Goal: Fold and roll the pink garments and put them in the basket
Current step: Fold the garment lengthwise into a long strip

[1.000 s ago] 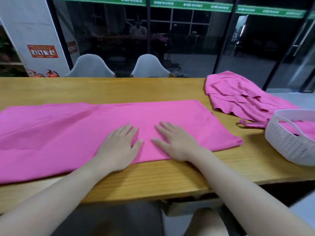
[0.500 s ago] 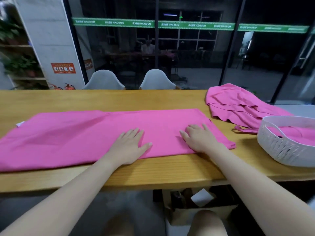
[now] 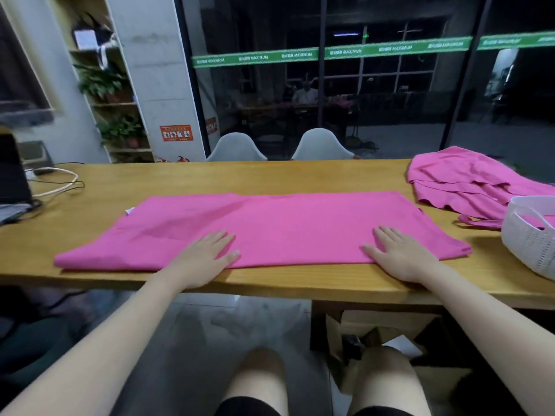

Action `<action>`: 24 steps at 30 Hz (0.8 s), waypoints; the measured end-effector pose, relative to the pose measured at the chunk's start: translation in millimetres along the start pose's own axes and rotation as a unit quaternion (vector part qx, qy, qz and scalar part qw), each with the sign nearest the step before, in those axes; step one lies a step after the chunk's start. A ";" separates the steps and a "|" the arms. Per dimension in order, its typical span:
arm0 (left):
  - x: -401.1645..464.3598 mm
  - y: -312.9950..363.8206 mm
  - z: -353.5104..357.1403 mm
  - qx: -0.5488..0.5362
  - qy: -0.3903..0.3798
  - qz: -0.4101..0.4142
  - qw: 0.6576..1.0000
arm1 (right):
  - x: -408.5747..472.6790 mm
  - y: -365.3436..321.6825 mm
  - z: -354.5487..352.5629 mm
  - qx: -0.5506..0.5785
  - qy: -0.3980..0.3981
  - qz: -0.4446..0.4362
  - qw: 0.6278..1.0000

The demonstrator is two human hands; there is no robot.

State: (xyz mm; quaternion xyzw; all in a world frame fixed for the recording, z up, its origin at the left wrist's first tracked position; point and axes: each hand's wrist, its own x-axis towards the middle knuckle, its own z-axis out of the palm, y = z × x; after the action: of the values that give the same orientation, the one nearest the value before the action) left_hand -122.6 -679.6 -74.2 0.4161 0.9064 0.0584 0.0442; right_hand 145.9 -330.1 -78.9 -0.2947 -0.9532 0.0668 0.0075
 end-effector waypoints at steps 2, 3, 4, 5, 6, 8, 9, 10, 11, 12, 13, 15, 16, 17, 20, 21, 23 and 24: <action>-6.8 7.2 5.5 0.003 0.016 0.008 1.000 | -8.1 2.1 -1.7 -0.006 -0.018 0.010 1.000; -7.9 11.2 8.0 0.008 0.025 0.005 1.000 | -8.4 -0.1 -3.9 -0.013 -0.023 0.021 0.999; -7.5 14.1 10.4 0.011 0.031 0.002 0.999 | -6.6 -6.0 -6.3 -0.017 -0.026 0.031 0.999; -6.8 15.9 11.6 0.010 0.030 0.001 0.999 | -3.2 -15.7 -8.3 -0.013 -0.026 0.040 0.999; -6.5 17.2 10.2 0.013 0.020 0.003 1.000 | 2.0 -29.9 -9.1 -0.002 -0.023 0.038 0.999; -9.0 16.6 4.4 -0.006 -0.014 0.012 1.000 | 14.2 -69.5 -6.5 0.015 -0.020 0.001 1.000; -10.9 12.8 0.4 -0.028 -0.022 0.018 0.999 | 22.2 -92.3 -3.2 0.014 -0.018 -0.025 0.999; -13.0 6.2 -4.2 -0.047 -0.017 0.026 0.998 | 30.9 -115.8 -0.2 0.010 -0.016 -0.049 0.999; -17.0 -2.4 -8.6 -0.055 -0.008 0.030 0.998 | 40.2 -138.3 2.6 0.008 -0.017 -0.068 0.998; -22.1 -13.4 -11.9 -0.049 0.004 0.031 0.998 | 49.5 -160.4 4.6 0.011 -0.021 -0.085 0.996; -26.9 -24.9 -13.8 -0.038 0.015 0.027 0.999 | 58.6 -179.9 6.7 0.015 -0.022 -0.100 0.995; -37.1 -44.3 -12.4 -0.011 0.036 0.010 0.999 | 73.8 -212.1 12.4 0.020 -0.014 -0.124 0.992; -42.1 -48.4 -10.2 0.000 0.043 0.003 0.999 | 78.5 -223.1 15.6 0.018 -0.007 -0.133 0.991; -46.2 -51.0 -6.6 0.004 0.049 -0.001 0.999 | 80.2 -230.8 18.6 0.012 -0.001 -0.142 0.990; -59.1 -48.8 2.2 0.002 0.062 0.001 0.998 | 75.3 -234.5 29.1 0.007 0.002 -0.152 0.988; -62.2 -50.1 2.8 0.002 0.064 0.010 0.998 | 74.4 -232.9 30.5 0.012 0.000 -0.153 0.988; -64.2 -56.2 -5.1 -0.014 0.076 0.037 0.996 | 72.0 -231.4 27.5 0.006 -0.011 -0.160 0.987; -62.1 -61.8 -12.9 -0.031 0.103 0.045 0.993 | 72.1 -233.2 25.0 -0.013 -0.007 -0.161 0.987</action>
State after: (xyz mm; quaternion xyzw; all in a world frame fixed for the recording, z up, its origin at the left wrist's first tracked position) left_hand -130.2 -767.6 -68.3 0.4465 0.8843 0.1310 -0.0386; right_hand -45.8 -483.1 -74.8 -0.1368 -0.9891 0.0545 0.0081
